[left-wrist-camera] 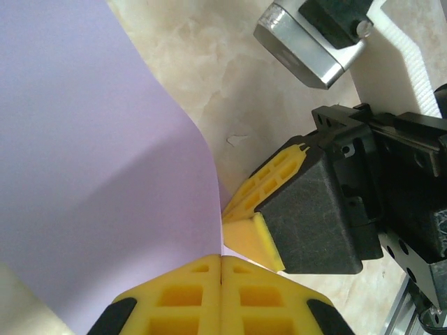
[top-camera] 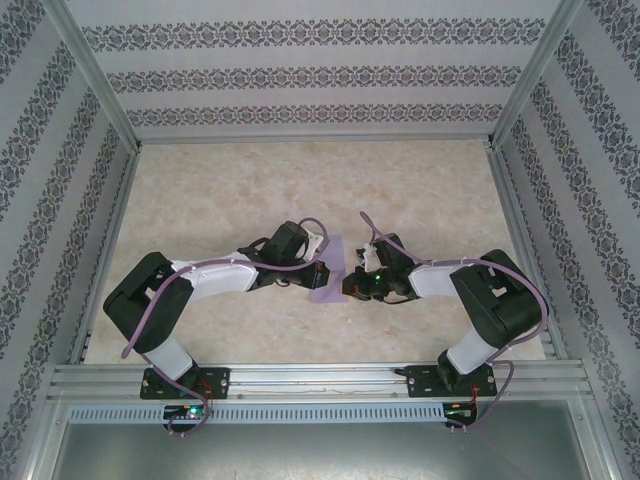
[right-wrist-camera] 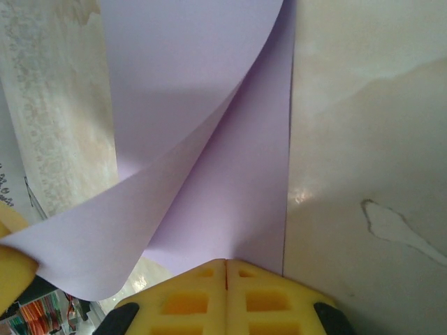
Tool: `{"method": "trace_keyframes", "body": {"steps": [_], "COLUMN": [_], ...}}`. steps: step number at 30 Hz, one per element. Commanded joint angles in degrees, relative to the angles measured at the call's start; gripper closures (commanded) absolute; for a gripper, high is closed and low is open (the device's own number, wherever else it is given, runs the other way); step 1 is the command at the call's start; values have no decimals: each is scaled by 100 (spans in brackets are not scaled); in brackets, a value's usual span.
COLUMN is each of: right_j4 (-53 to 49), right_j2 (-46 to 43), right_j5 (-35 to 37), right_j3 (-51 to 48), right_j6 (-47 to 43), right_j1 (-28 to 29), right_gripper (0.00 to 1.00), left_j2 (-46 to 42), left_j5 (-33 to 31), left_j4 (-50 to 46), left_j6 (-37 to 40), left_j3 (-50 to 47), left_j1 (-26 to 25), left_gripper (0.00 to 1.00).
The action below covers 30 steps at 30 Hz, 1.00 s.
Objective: Fold a paper plane with a square sheet of paper (fold left side to right side)
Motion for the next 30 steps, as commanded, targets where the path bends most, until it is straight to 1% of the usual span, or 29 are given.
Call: {"method": "trace_keyframes", "body": {"steps": [1,6,11,19,30], "right_j4": [-240,-361,-428,-523,-534], "right_j2": [212,247,287,292,331], "right_j5": [220,183,165,196,205], "right_j3": [-34,29,81,95,83], "right_j6": [-140,-244,-289,-335,-354], "right_j1": [39,40,40,44,49], "right_gripper": [100,100,100,100,100], "left_j2": [24,145,241,402,579], "left_j5": [241,383,428,364,191], "left_j4": [-180,-377,-404,-444,-536], "left_j6": [302,583,627,678,780], "left_j3": [19,104,109,196,323], "left_j1": [142,281,416,582,685], "left_gripper": [100,100,100,100,100]}}
